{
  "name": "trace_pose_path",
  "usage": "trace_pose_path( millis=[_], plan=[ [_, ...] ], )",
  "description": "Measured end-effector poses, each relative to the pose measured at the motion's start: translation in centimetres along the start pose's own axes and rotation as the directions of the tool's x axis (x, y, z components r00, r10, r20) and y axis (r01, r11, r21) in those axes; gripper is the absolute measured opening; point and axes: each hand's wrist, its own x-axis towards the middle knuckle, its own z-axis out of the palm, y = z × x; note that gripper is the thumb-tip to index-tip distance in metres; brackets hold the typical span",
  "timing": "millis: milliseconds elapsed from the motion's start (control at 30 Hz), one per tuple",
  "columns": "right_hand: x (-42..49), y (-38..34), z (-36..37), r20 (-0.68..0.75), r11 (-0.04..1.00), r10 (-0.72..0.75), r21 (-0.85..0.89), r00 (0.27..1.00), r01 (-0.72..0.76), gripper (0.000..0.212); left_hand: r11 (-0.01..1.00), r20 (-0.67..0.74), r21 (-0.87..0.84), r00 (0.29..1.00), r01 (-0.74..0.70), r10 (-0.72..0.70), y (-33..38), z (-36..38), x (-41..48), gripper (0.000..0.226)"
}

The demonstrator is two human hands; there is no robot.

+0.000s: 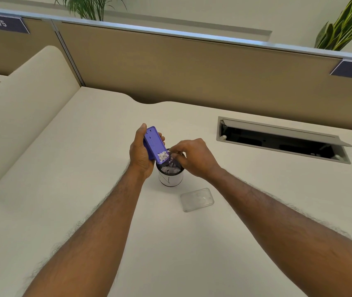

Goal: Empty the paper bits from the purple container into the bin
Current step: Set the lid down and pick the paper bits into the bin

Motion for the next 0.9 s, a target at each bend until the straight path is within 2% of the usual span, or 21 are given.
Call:
trace_pose_path(
  millis=[100, 267, 533, 733, 900],
  plan=[
    [0.4, -0.5, 0.0, -0.034, 0.998, -0.017, 0.066, 0.999, 0.019, 0.017, 1.000, 0.007, -0.007, 1.000, 0.017, -0.017, 0.0, 0.0, 0.0, 0.037],
    [0.7, -1.7, 0.5, 0.044, 0.994, -0.089, 0.070, 0.995, 0.086, 0.014, 0.999, 0.028, -0.005, 0.999, 0.038, -0.038, 0.1, 0.3, 0.0, 0.047],
    [0.4, -1.0, 0.3, 0.070, 1.000, -0.017, 0.021, 0.997, 0.016, 0.011, 0.999, 0.021, -0.002, 0.999, 0.038, -0.038, 0.1, 0.3, 0.1, 0.041],
    [0.5, -1.5, 0.5, 0.061, 0.999, -0.026, 0.040, 0.998, 0.024, 0.015, 0.999, 0.023, 0.023, 0.999, 0.037, -0.037, 0.3, 0.7, 0.1, 0.045],
    [0.3, -1.2, 0.6, 0.084, 1.000, 0.000, -0.004, 0.996, 0.000, 0.010, 0.998, 0.023, 0.055, 1.000, 0.007, -0.008, 0.5, 0.8, 0.1, 0.040]
  ],
)
